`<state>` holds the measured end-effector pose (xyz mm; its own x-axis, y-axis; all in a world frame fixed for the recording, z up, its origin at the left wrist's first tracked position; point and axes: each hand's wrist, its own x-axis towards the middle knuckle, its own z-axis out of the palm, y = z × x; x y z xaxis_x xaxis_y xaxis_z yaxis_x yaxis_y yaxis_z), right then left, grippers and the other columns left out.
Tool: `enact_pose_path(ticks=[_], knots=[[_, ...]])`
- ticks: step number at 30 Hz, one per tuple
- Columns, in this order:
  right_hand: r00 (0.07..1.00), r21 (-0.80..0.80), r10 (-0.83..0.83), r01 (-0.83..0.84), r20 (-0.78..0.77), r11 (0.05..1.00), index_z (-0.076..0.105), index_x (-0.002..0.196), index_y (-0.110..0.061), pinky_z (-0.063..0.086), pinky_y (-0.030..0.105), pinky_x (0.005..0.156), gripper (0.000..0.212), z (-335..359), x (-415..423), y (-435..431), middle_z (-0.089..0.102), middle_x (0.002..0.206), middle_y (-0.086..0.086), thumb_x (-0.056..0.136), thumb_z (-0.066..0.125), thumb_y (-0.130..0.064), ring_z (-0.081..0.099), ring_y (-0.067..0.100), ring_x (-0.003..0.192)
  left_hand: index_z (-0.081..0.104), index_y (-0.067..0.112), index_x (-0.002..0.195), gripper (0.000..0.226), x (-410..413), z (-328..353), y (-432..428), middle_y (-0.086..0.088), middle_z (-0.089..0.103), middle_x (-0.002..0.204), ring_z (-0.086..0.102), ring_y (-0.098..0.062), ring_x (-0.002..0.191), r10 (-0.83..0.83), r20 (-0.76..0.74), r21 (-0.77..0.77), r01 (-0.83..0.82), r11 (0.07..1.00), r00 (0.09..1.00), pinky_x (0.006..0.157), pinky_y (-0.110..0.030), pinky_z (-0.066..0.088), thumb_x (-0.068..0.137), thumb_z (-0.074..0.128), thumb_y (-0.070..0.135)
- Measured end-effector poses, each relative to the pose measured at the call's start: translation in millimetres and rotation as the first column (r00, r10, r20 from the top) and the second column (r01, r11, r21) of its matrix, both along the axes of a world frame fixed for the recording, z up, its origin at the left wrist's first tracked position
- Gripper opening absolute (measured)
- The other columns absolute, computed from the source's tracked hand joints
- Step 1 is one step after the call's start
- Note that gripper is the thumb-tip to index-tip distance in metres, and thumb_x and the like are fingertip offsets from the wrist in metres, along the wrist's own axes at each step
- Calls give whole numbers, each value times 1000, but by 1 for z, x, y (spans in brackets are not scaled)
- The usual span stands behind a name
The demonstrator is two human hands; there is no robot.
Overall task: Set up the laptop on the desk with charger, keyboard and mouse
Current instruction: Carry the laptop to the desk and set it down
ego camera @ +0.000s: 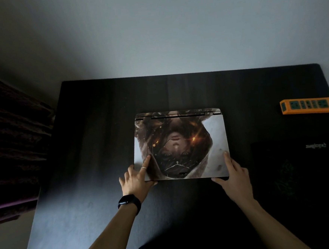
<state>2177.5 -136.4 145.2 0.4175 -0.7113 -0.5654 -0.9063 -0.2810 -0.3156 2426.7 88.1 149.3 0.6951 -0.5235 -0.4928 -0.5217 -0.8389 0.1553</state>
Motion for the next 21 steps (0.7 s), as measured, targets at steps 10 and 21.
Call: enact_pose_path(ticks=[10, 21], knots=[[999, -11, -7, 6, -50, 1000, -13, 154, -42, 40, 47, 106, 109, 9, 10, 0, 22, 163, 1, 85, 70, -52, 34, 38, 139, -12, 61, 144, 98, -1, 0, -3, -18, 17, 155, 37, -39, 134, 1, -20, -28, -2, 1000, 1000, 103, -52, 41, 83, 65, 58], [991, -15, 19, -21, -136, 1000, -3, 156, -41, 41, 46, 108, 90, 28, -4, 47, 5, 165, 11, 94, 62, -39, 24, 39, 146, 11, 44, 153, 73, -32, 9, 31, -12, 0, 161, 22, -34, 143, -46, -19, -76, 44, 996, 999, 113, -55, 28, 94, 49, 22]])
